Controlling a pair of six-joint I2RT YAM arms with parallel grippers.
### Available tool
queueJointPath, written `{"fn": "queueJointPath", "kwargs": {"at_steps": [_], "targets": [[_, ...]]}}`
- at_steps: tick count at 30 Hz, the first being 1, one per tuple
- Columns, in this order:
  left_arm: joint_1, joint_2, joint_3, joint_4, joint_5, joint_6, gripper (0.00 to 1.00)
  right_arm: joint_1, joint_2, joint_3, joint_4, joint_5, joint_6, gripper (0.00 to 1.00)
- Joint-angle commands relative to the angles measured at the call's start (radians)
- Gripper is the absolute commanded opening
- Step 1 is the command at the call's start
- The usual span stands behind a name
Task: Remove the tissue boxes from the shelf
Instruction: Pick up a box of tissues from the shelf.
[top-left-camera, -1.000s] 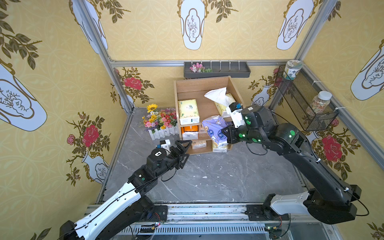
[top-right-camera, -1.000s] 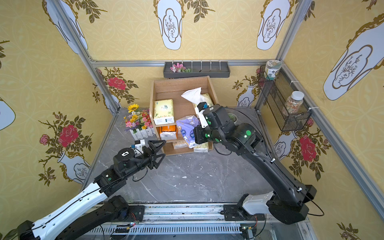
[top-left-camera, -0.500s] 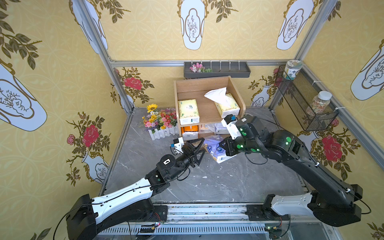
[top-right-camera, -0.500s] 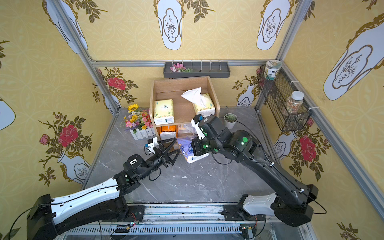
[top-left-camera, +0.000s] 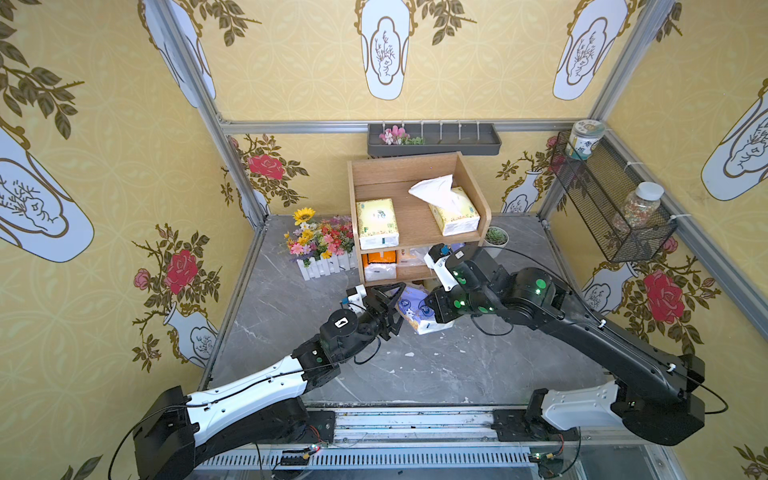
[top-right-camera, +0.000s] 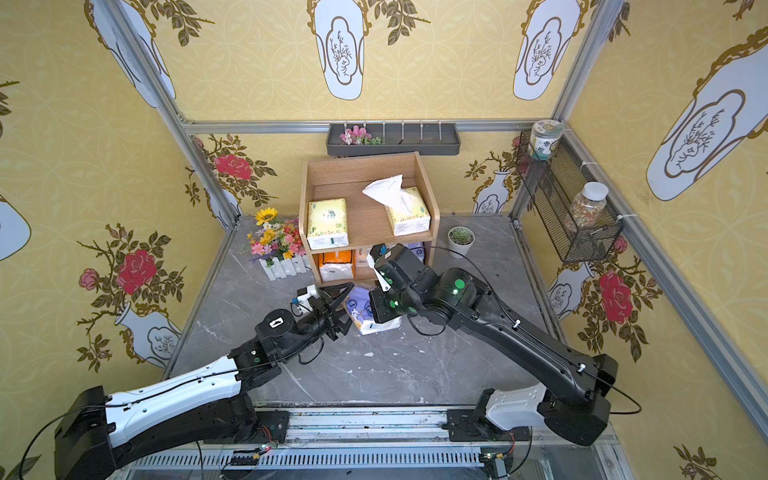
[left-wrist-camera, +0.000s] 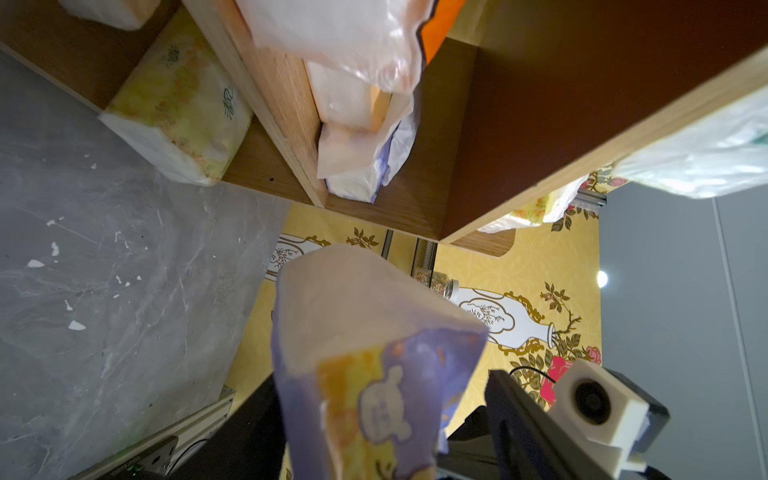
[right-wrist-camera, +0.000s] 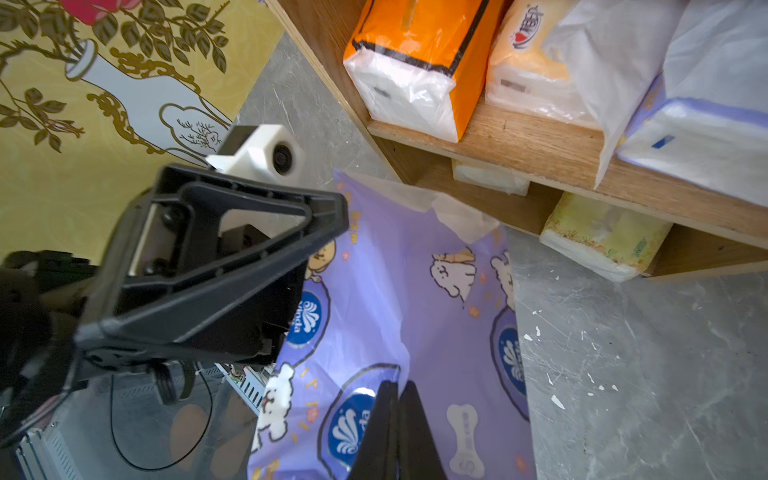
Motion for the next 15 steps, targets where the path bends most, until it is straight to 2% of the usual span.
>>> {"fn": "queueJointPath", "kwargs": {"at_steps": [1, 5, 10, 15], "targets": [[0.005, -0.002, 0.004, -0.054, -0.036, -0.002, 0.67, 0.006, -0.01, -0.035, 0.093, -0.034, 0.014, 0.0], [0.048, -0.005, 0.011, -0.085, 0.001, 0.031, 0.54, 0.009, -0.003, -0.053, 0.12, -0.052, 0.004, 0.0], [0.107, 0.025, 0.041, -0.12, 0.107, 0.089, 0.47, 0.01, 0.02, -0.054, 0.126, -0.08, -0.01, 0.0], [0.132, 0.041, 0.045, -0.133, 0.174, 0.126, 0.34, 0.01, 0.028, -0.073, 0.136, -0.088, -0.004, 0.02]]}}
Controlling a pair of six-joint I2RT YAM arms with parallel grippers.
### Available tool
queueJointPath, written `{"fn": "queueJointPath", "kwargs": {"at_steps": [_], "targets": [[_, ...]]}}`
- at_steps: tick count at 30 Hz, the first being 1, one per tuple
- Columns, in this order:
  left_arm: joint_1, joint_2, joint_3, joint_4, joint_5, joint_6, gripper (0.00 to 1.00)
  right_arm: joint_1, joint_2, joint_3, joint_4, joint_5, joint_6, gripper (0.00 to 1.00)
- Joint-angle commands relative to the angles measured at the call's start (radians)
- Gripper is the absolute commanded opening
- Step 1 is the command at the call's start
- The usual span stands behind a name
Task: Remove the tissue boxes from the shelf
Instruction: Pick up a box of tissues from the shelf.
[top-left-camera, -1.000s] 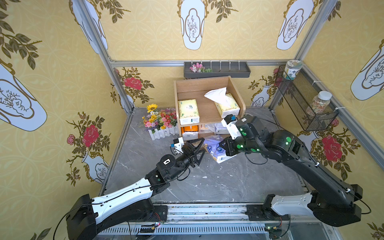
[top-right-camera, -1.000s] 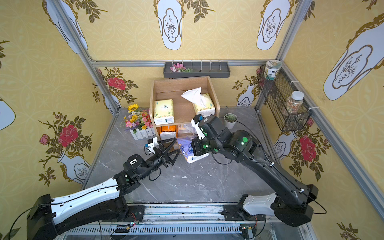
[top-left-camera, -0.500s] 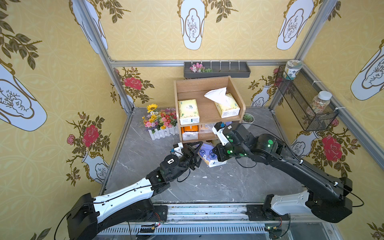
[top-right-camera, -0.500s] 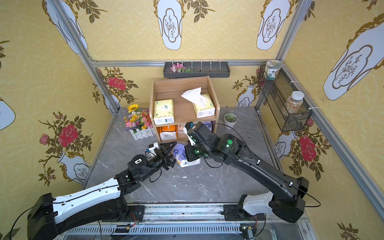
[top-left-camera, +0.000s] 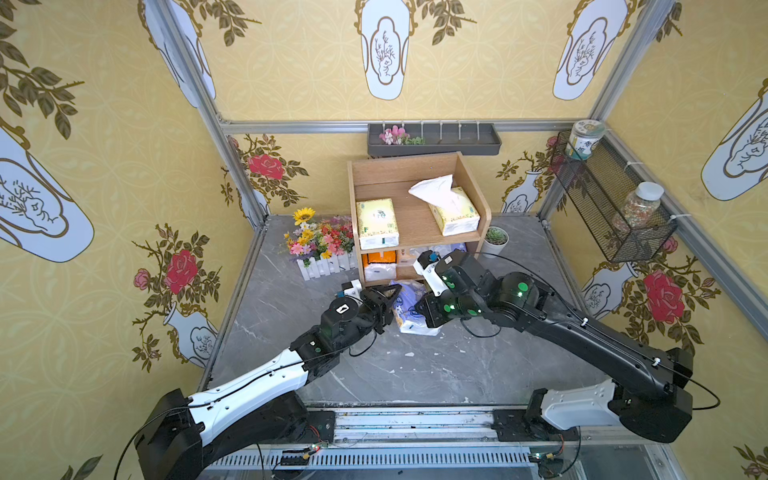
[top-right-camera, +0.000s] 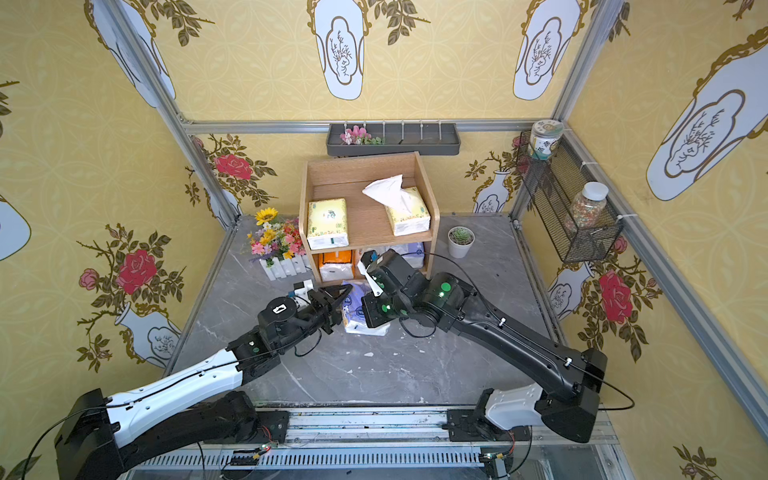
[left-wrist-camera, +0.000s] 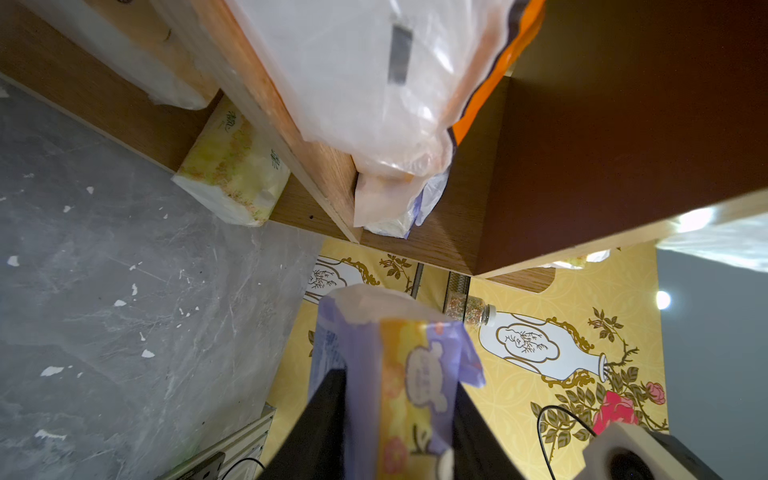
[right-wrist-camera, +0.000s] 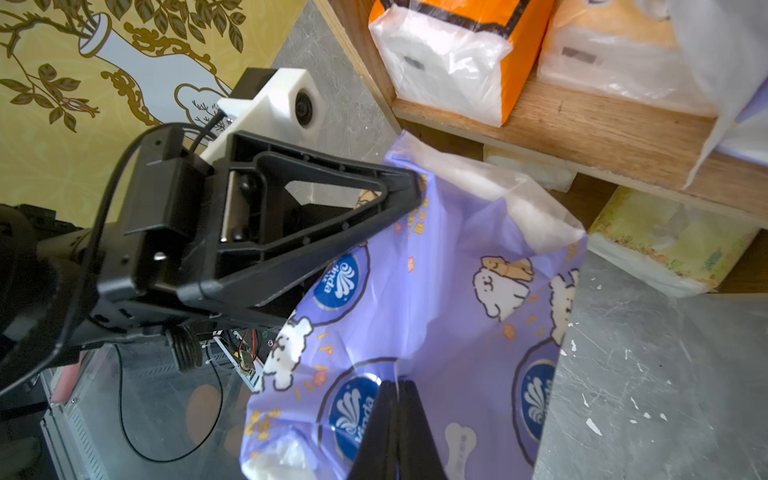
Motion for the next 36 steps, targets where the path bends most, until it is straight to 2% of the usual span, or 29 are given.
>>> {"fn": "queueJointPath", "kwargs": {"at_steps": [1, 3, 4, 5, 10, 12, 14, 15, 17, 19, 24, 28, 30, 33, 36], "targets": [[0.015, 0.001, -0.001, -0.022, 0.065, 0.057, 0.31, 0.003, 0.001, -0.008, 0.036, -0.018, 0.008, 0.12], [0.025, -0.011, -0.007, -0.033, 0.086, 0.082, 0.27, 0.0, -0.003, -0.011, 0.027, -0.013, 0.017, 0.43], [0.032, -0.018, -0.011, -0.033, 0.098, 0.099, 0.25, -0.002, -0.002, -0.009, 0.013, -0.005, 0.024, 0.62], [0.042, -0.022, -0.019, -0.021, 0.121, 0.131, 0.24, -0.002, 0.002, 0.002, -0.013, 0.013, 0.035, 0.75], [0.138, -0.038, -0.083, 0.082, 0.32, 0.228, 0.22, -0.039, 0.002, 0.045, -0.122, 0.044, 0.104, 0.91], [0.164, -0.049, -0.125, 0.165, 0.389, 0.226, 0.22, -0.096, -0.045, 0.002, -0.094, -0.02, 0.153, 0.93], [0.179, -0.053, -0.166, 0.244, 0.443, 0.207, 0.22, -0.177, -0.127, -0.099, -0.007, -0.134, 0.21, 0.97], [0.183, -0.05, -0.184, 0.293, 0.469, 0.197, 0.22, -0.233, -0.184, -0.182, 0.07, -0.229, 0.251, 1.0], [0.185, -0.036, -0.218, 0.399, 0.51, 0.17, 0.22, -0.311, -0.255, -0.321, 0.227, -0.424, 0.332, 0.98], [0.186, -0.007, -0.249, 0.523, 0.544, 0.125, 0.22, -0.337, -0.29, -0.428, 0.374, -0.546, 0.42, 0.98], [0.186, 0.079, -0.303, 0.813, 0.577, 0.026, 0.21, -0.333, -0.31, -0.517, 0.561, -0.643, 0.515, 0.97], [0.186, 0.135, -0.318, 0.968, 0.574, -0.02, 0.21, -0.334, -0.315, -0.562, 0.688, -0.711, 0.571, 1.0], [0.186, 0.15, -0.321, 1.014, 0.555, -0.034, 0.2, -0.336, -0.314, -0.585, 0.73, -0.731, 0.58, 0.95], [0.185, 0.151, -0.334, 1.06, 0.522, -0.044, 0.2, -0.35, -0.337, -0.613, 0.73, -0.723, 0.578, 0.94], [0.185, 0.137, -0.342, 1.066, 0.5, -0.037, 0.2, -0.357, -0.339, -0.651, 0.834, -0.75, 0.635, 0.89]]}}
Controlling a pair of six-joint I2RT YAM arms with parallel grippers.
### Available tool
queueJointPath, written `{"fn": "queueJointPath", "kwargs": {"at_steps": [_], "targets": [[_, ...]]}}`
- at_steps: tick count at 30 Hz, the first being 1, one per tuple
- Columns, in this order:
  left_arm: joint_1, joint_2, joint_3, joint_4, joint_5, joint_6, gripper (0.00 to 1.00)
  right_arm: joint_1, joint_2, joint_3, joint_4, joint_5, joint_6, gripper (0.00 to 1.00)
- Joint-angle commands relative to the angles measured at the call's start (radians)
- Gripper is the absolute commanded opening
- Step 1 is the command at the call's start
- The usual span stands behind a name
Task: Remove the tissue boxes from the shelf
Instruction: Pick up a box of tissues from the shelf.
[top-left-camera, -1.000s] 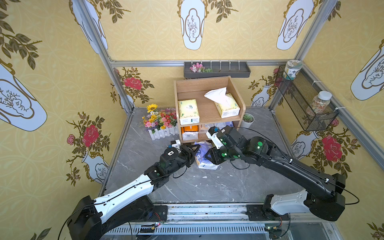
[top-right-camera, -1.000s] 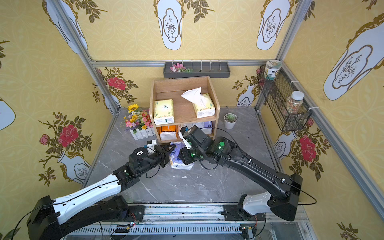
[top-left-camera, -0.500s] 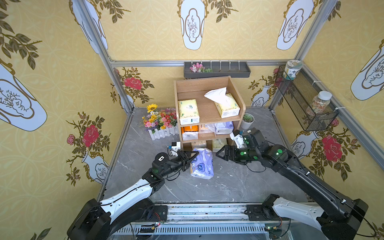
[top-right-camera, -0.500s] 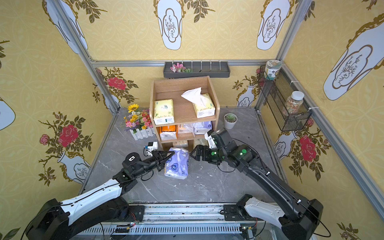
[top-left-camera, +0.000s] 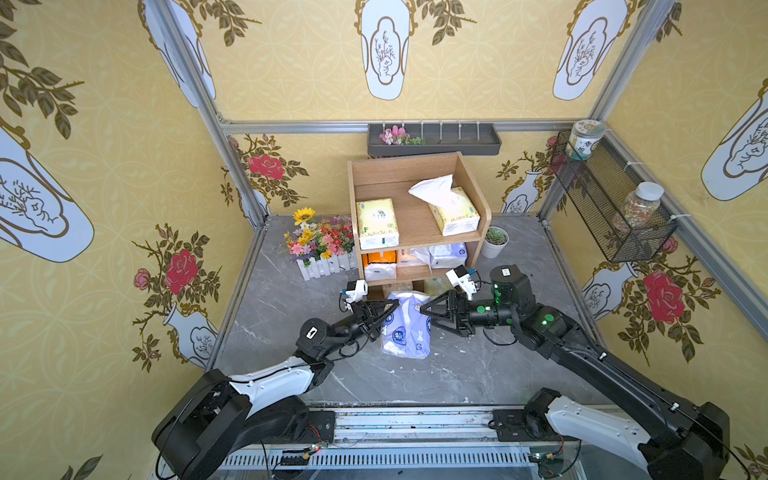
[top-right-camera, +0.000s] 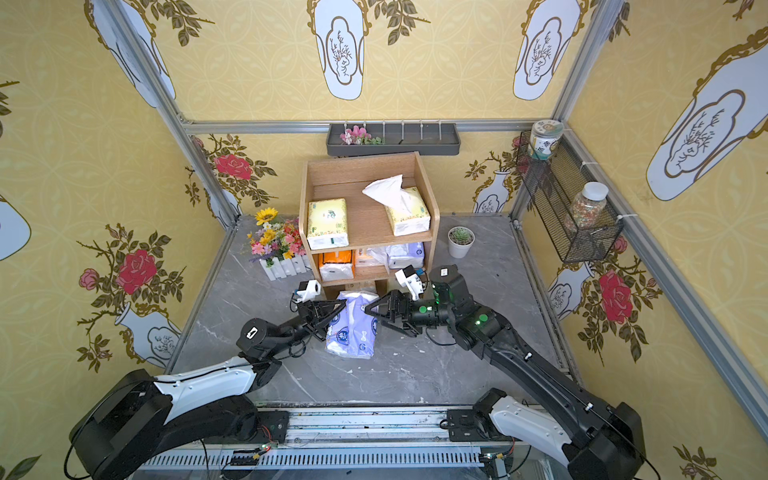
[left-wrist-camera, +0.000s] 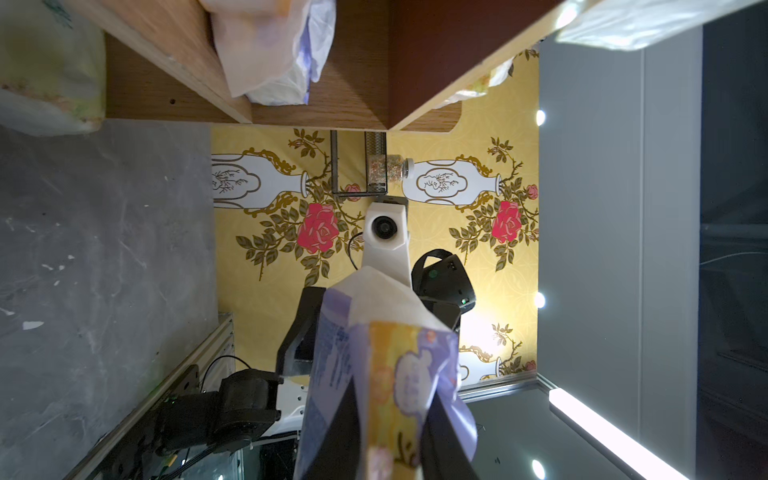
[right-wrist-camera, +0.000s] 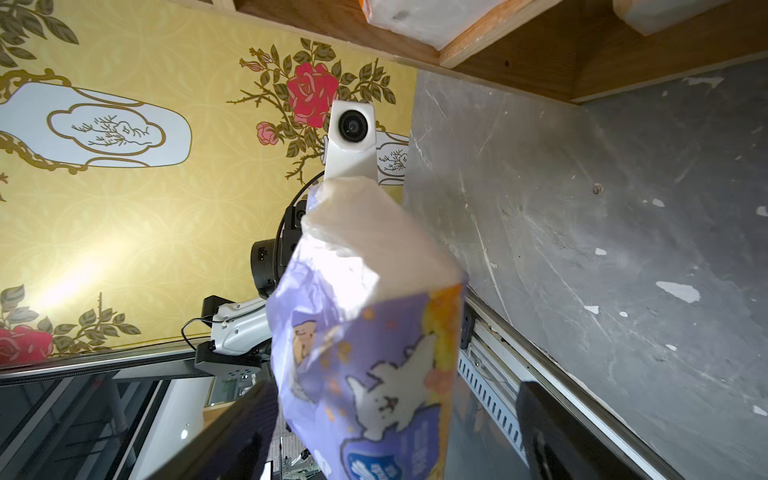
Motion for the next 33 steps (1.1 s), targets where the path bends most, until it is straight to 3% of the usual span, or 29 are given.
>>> {"fn": "queueJointPath", "kwargs": {"at_steps": [1, 11, 18, 20, 22, 26, 29, 33], "targets": [[0.0, -0.008, -0.01, 0.096, -0.037, -0.013, 0.2, -0.001, 0.01, -0.033, 0.204, -0.064, 0.085, 0.86], [-0.001, -0.003, 0.012, 0.101, -0.055, -0.003, 0.2, 0.029, 0.094, -0.049, 0.514, -0.127, 0.204, 0.53], [-0.001, 0.003, -0.01, 0.085, -0.092, 0.0, 0.28, 0.03, 0.11, -0.067, 0.606, -0.127, 0.245, 0.18], [0.001, 0.0, -0.002, 0.025, -0.075, 0.025, 0.4, 0.03, 0.107, -0.06, 0.571, -0.126, 0.224, 0.12], [0.001, -0.026, 0.006, -0.058, -0.068, 0.069, 0.63, 0.031, 0.099, -0.05, 0.517, -0.121, 0.192, 0.11], [0.005, -0.158, 0.008, -0.366, -0.145, 0.157, 0.97, 0.032, 0.058, -0.033, 0.303, -0.089, 0.065, 0.1], [0.007, -0.322, 0.026, -0.799, -0.293, 0.189, 1.0, 0.043, 0.024, -0.039, 0.042, -0.029, -0.091, 0.1], [0.01, -0.502, 0.055, -1.296, -0.498, 0.151, 1.0, 0.101, 0.007, -0.137, -0.064, 0.089, -0.155, 0.09]]}}
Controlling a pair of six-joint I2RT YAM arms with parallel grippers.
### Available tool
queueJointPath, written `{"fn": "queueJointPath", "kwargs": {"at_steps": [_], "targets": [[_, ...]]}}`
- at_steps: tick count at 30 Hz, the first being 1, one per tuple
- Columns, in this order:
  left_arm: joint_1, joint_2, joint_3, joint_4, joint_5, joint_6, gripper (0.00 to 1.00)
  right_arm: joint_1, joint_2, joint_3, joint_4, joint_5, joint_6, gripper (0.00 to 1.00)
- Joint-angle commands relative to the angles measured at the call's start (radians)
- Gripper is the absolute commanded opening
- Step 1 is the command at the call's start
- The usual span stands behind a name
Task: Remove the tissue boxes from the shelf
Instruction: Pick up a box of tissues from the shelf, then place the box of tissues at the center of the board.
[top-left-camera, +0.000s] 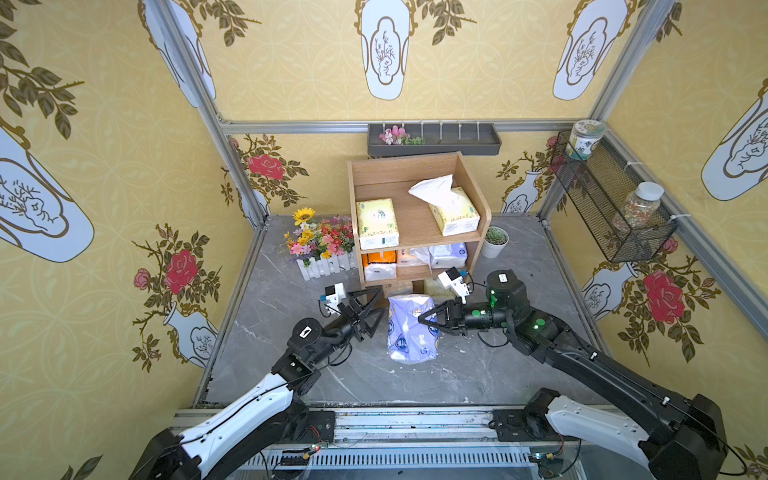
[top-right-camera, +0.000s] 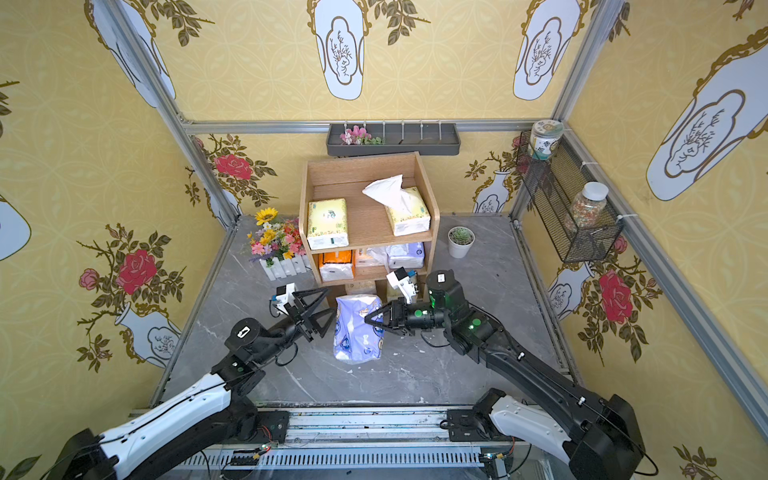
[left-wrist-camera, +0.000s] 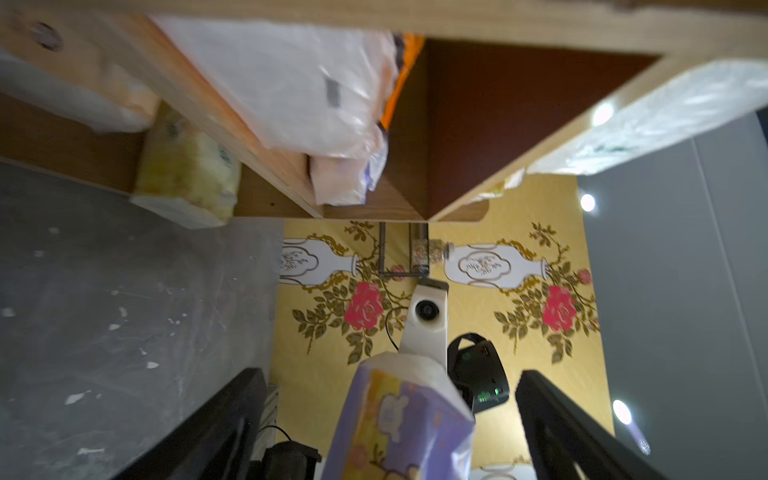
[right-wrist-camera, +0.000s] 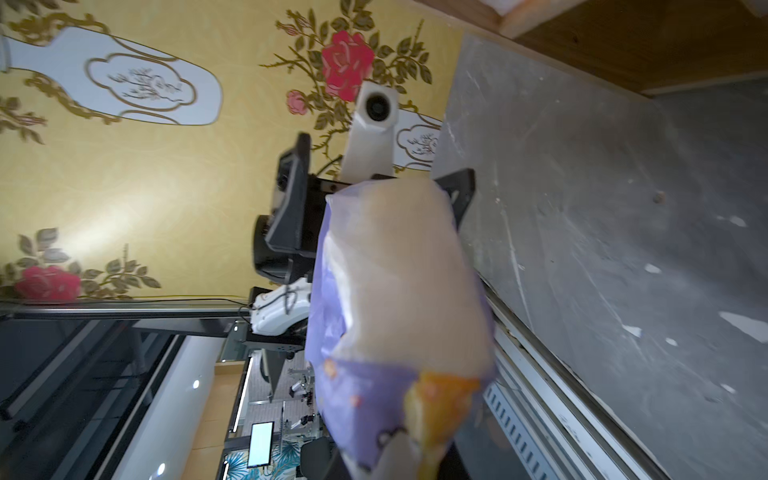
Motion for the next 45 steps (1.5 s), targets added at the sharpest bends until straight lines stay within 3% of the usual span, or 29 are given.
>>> {"fn": "queueJointPath", "kwargs": {"at_steps": [1, 4, 8, 15, 21, 24, 28, 31, 39, 45], "targets": [[0.001, -0.104, 0.012, -0.563, -0.225, -0.005, 1.0, 0.06, 0.001, -0.073, -0.149, 0.133, -0.097, 0.09], [0.001, -0.173, 0.031, -0.697, -0.299, -0.007, 1.0, 0.143, 0.058, -0.117, -0.083, 0.234, -0.075, 0.1], [0.003, -0.138, 0.111, -0.827, -0.362, 0.026, 1.0, 0.186, 0.193, -0.117, 0.103, 0.301, -0.049, 0.11], [0.004, -0.026, 0.212, -0.862, -0.372, 0.124, 1.0, 0.19, 0.414, -0.066, 0.3, 0.302, -0.055, 0.11], [0.004, 0.003, 0.229, -0.824, -0.37, 0.138, 1.0, 0.196, 0.532, -0.075, 0.417, 0.272, -0.01, 0.18], [0.004, 0.004, 0.231, -0.819, -0.369, 0.146, 1.0, 0.187, 0.533, -0.081, 0.349, 0.288, -0.026, 0.26], [0.004, 0.001, 0.232, -0.809, -0.372, 0.158, 1.0, 0.188, 0.49, 0.018, -0.024, 0.443, -0.184, 0.63], [0.004, 0.005, 0.228, -0.789, -0.369, 0.163, 1.0, 0.19, 0.459, 0.07, -0.202, 0.52, -0.273, 0.75], [0.004, 0.042, 0.234, -0.71, -0.34, 0.196, 1.0, 0.191, 0.312, 0.096, -0.397, 0.641, -0.305, 0.78], [0.004, 0.023, 0.217, -0.674, -0.363, 0.182, 1.0, 0.198, 0.186, 0.302, -0.558, 0.724, -0.327, 0.76]]}}
